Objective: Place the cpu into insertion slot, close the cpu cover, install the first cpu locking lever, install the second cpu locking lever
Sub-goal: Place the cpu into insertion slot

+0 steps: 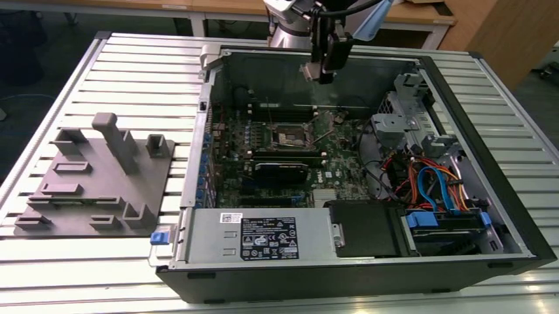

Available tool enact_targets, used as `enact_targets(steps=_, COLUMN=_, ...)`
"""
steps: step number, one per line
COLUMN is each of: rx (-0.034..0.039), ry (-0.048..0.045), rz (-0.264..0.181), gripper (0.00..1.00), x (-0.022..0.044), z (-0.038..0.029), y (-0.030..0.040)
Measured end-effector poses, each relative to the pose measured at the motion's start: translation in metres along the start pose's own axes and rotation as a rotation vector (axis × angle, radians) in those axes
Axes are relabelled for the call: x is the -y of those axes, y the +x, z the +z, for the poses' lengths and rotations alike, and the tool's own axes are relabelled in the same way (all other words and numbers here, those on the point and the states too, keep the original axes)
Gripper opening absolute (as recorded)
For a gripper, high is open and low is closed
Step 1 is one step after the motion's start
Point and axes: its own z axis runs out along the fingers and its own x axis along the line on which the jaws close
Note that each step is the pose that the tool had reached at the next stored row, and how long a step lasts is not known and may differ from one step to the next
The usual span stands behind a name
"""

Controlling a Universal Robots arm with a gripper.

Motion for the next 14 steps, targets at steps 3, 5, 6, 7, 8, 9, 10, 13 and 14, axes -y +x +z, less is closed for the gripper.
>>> enact_targets(steps=3, rx=0.0013, ry=0.0244, rz=0.043, gripper=0.54, x=0.0005, z=0.0056, y=-0.0001)
enact_targets(steps=5, rx=0.0014, ry=0.0261, rz=0.047, gripper=0.54, x=0.0007, z=0.0084, y=-0.0002)
enact_targets(steps=6, rx=0.0015, ry=0.0268, rz=0.048, gripper=0.54, x=0.0009, z=0.0102, y=-0.0002)
enact_targets(steps=7, rx=0.0018, ry=0.0275, rz=0.048, gripper=0.54, x=0.001, z=0.0119, y=-0.0002)
enact_targets(steps=8, rx=0.0019, ry=0.0282, rz=0.049, gripper=0.54, x=0.0013, z=0.0137, y=-0.0002)
enact_targets(steps=9, rx=0.002, ry=0.0301, rz=0.051, gripper=0.54, x=0.0016, z=0.0154, y=-0.0003)
enact_targets(steps=10, rx=0.0021, ry=0.0327, rz=0.053, gripper=0.54, x=0.002, z=0.0169, y=-0.0003)
enact_targets(steps=13, rx=0.002, ry=0.04, rz=0.06, gripper=0.54, x=0.0029, z=0.0216, y=-0.0003)
enact_targets(steps=14, rx=0.0019, ry=0.0415, rz=0.062, gripper=0.54, x=0.0031, z=0.023, y=-0.0003)
